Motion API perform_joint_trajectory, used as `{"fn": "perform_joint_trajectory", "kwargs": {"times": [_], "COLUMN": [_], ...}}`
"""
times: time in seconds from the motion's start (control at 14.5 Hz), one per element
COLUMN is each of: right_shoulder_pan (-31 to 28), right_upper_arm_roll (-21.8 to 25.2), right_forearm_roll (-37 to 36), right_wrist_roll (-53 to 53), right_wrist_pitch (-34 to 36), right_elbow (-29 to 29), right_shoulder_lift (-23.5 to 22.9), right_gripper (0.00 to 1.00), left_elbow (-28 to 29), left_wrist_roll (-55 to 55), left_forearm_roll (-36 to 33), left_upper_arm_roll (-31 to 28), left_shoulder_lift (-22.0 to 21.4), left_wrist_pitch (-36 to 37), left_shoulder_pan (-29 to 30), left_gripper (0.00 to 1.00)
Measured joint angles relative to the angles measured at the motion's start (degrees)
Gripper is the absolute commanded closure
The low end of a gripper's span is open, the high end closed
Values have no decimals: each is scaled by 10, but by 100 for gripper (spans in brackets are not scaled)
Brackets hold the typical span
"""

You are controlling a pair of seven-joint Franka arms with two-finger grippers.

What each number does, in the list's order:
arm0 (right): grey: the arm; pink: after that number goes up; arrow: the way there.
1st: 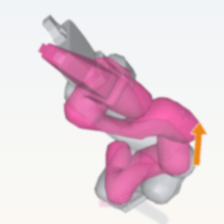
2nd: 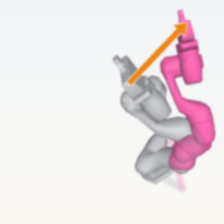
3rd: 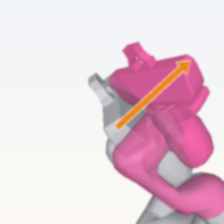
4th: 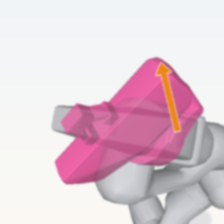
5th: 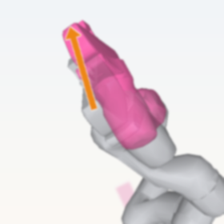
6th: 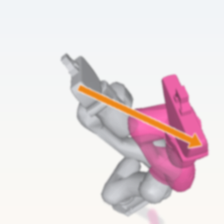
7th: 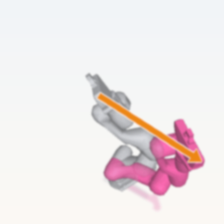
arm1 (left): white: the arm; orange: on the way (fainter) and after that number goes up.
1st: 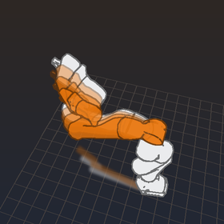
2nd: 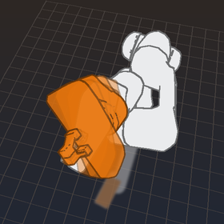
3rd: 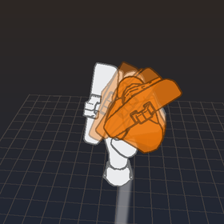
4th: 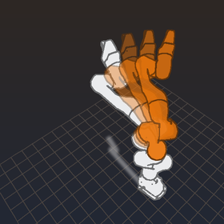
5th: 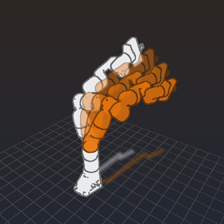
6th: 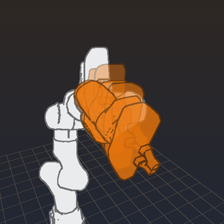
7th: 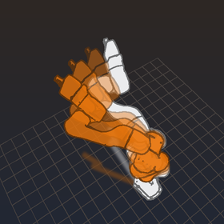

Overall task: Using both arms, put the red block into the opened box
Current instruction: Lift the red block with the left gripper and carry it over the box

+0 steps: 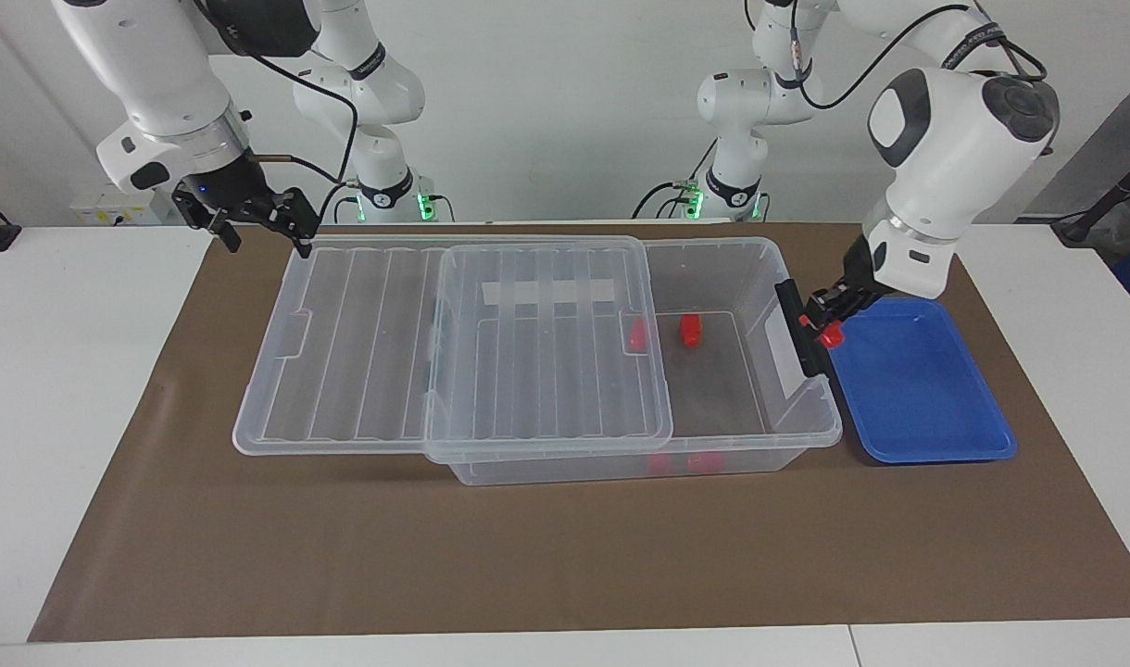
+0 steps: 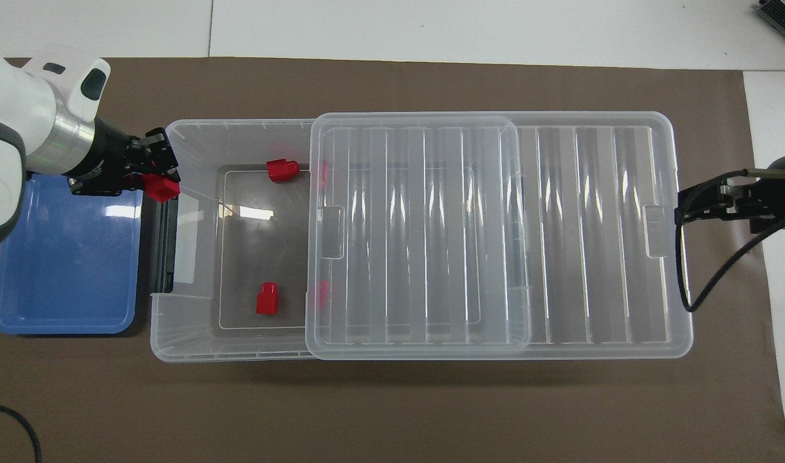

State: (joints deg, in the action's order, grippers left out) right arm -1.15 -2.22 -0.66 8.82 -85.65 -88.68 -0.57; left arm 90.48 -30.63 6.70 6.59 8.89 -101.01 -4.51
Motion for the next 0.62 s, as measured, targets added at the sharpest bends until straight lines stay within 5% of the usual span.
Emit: {"fn": "perform_joint_trajectory", "kwargs": {"times": [0.62], "right_shoulder_pan": [-2], "right_upper_arm_roll": [4], "right_forearm_roll": [0], "right_wrist_roll": [0], "right_wrist_pitch": [0], "right_elbow": [0], "right_shoulder_lift": [0], "right_gripper": [0], "left_elbow": [147], "left_wrist_roll": [-88], "left_forearm_roll": [-20], "left_upper_arm_roll": [0], "left_shoulder_lift": [-10], "left_wrist_pitch": [-205], "left_shoulder_pan": [-65], "left_gripper": [100]}}
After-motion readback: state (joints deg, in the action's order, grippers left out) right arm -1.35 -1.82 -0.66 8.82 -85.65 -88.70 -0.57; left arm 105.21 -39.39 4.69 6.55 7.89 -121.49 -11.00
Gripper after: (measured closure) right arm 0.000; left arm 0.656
